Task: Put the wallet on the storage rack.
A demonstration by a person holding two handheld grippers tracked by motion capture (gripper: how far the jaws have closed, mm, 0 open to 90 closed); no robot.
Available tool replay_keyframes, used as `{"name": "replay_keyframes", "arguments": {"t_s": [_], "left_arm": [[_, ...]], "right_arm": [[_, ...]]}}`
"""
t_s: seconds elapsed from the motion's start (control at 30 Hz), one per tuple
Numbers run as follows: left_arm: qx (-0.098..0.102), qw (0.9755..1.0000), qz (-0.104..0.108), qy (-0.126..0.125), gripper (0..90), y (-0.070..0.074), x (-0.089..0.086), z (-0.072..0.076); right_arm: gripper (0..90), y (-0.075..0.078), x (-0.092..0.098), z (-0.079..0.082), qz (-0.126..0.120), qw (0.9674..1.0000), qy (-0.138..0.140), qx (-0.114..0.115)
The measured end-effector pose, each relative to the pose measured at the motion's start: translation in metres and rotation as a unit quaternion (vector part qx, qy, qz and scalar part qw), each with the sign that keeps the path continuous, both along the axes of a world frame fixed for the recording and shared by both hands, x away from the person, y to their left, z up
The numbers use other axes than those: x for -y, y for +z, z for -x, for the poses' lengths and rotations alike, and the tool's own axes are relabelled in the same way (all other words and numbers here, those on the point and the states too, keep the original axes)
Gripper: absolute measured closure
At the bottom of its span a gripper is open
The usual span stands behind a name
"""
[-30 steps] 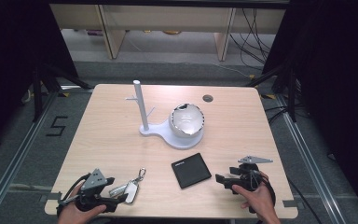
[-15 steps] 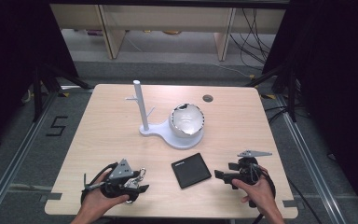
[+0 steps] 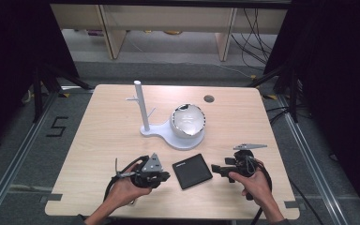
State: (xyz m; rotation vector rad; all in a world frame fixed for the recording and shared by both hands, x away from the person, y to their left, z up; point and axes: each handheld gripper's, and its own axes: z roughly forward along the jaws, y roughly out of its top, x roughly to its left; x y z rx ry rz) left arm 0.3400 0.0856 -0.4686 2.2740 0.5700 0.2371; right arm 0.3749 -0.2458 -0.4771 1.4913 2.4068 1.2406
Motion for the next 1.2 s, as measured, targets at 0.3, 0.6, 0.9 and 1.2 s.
{"name": "replay_keyframes", "arguments": {"t_s": [0.3, 0.6, 0.9, 1.2], "left_arm": [[-0.027, 0.9985, -0.040, -0.027, 88.8, -0.011, 0.022, -0.011], [-0.039, 0.9975, -0.052, -0.028, 89.0, -0.020, 0.032, -0.016], [-0.053, 0.9974, -0.045, -0.017, 89.0, -0.028, 0.039, -0.017], [-0.056, 0.9965, -0.058, -0.022, 88.8, -0.029, 0.040, -0.019]], "right_arm": [[26.7, -0.001, -0.011, -0.010, 0.003, 0.9997, 0.021, -0.012], [28.4, -0.003, -0.026, -0.017, 0.006, 0.9986, 0.032, -0.041], [31.0, -0.011, -0.038, -0.028, 0.028, 0.9976, 0.049, -0.040], [33.3, -0.016, -0.046, -0.037, 0.028, 0.9961, 0.062, -0.057]]}}
